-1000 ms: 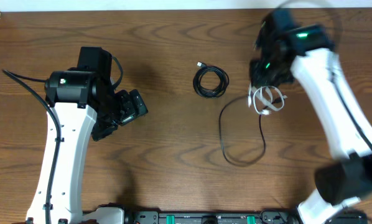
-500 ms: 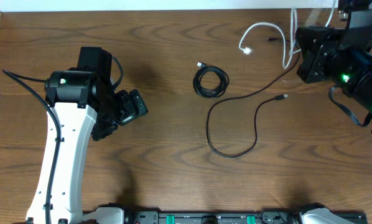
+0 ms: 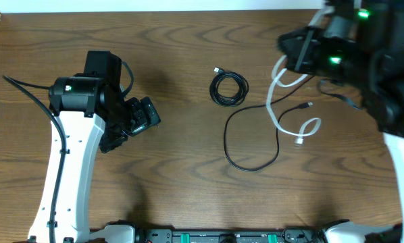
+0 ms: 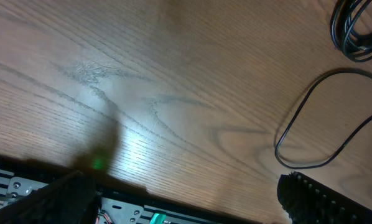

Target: Untangle cables

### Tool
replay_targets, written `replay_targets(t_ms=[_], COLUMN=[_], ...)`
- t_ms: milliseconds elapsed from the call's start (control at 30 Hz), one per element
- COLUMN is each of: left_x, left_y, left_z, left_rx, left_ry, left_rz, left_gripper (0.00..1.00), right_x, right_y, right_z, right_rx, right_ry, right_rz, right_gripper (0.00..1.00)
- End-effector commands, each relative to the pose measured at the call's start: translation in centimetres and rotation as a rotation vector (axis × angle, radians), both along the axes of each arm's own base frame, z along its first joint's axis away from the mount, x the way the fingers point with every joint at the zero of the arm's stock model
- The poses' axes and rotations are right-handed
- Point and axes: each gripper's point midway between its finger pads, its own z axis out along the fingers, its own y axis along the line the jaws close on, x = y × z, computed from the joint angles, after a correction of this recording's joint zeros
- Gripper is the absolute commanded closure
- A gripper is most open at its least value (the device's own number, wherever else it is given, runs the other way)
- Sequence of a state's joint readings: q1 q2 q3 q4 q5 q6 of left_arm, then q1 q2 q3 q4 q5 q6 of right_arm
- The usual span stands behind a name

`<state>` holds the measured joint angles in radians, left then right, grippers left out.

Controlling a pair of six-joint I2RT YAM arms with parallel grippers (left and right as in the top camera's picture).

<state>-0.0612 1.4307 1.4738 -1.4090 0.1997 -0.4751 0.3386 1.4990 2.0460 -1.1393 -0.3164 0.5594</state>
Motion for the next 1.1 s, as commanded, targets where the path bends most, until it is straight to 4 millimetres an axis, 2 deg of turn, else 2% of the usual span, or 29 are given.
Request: replay_targets(t_ms=[0, 33, 133, 167, 200, 333, 400, 467, 500, 533, 600, 633, 700, 800, 933, 1067], left_x=[0.0, 0.0, 0.0, 0.0, 0.0, 0.0, 0.0, 0.0, 0.0, 0.0, 0.0, 0.0, 0.0, 0.0, 0.0, 0.0], left_y=[0.3, 0.3, 0.3, 0.3, 0.3, 0.3, 0.3, 0.3, 0.3, 0.3, 0.3, 0.3, 0.3, 0.3, 0.3, 0.3], left_z=[0.0, 0.0, 0.0, 0.0, 0.0, 0.0, 0.0, 0.0, 0.0, 0.0, 0.0, 0.0, 0.0, 0.0, 0.0, 0.0], left_rx=[0.009, 0.009, 0.009, 0.009, 0.009, 0.009, 0.009, 0.009, 0.009, 0.009, 0.009, 0.009, 0.009, 0.009, 0.009, 0.009], left_ry=[0.002, 0.002, 0.002, 0.002, 0.002, 0.002, 0.002, 0.002, 0.002, 0.002, 0.002, 0.002, 0.002, 0.002, 0.002, 0.002], left_rz=[0.014, 0.014, 0.014, 0.014, 0.014, 0.014, 0.014, 0.014, 0.014, 0.014, 0.014, 0.014, 0.014, 0.014, 0.014, 0.014], left_gripper=[0.01, 0.01, 0.01, 0.01, 0.01, 0.00, 0.01, 0.01, 0.01, 0.01, 0.01, 0.01, 0.01, 0.01, 0.01, 0.01], right_x=[-0.3, -0.2, 0.0, -0.1, -0.2, 0.0, 0.4, 1.1, 1.3, 1.6, 2.0, 2.0, 2.1, 1.8, 1.0, -0.6], right_y=[4.4, 5.1, 9.3, 11.5, 12.8, 15.5, 16.2, 16.7, 16.8, 17.0, 16.9, 16.9, 16.7, 16.6, 16.5, 17.6], right_z=[-2.1, -2.4, -3.5, -3.6, -3.6, -4.3, -5.3, -7.5, -8.5, -9.9, -12.0, -13.6, -15.1, -16.6, -17.2, -16.8], right_rx=[0.043, 0.044, 0.073, 0.097, 0.116, 0.140, 0.120, 0.077, 0.059, 0.032, -0.006, -0.029, -0.069, -0.131, -0.155, -0.112], right_ry=[0.089, 0.096, 0.107, 0.100, 0.092, 0.092, 0.103, 0.140, 0.159, 0.190, 0.242, 0.284, 0.305, 0.293, 0.319, 0.336], right_rz=[0.136, 0.155, 0.271, 0.332, 0.372, 0.415, 0.409, 0.384, 0.375, 0.362, 0.344, 0.344, 0.362, 0.426, 0.450, 0.529], right_gripper=[0.99, 0.99, 0.99, 0.99, 0.99, 0.99, 0.96, 0.69, 0.52, 0.41, 0.36, 0.31, 0.21, 0.12, 0.12, 0.16])
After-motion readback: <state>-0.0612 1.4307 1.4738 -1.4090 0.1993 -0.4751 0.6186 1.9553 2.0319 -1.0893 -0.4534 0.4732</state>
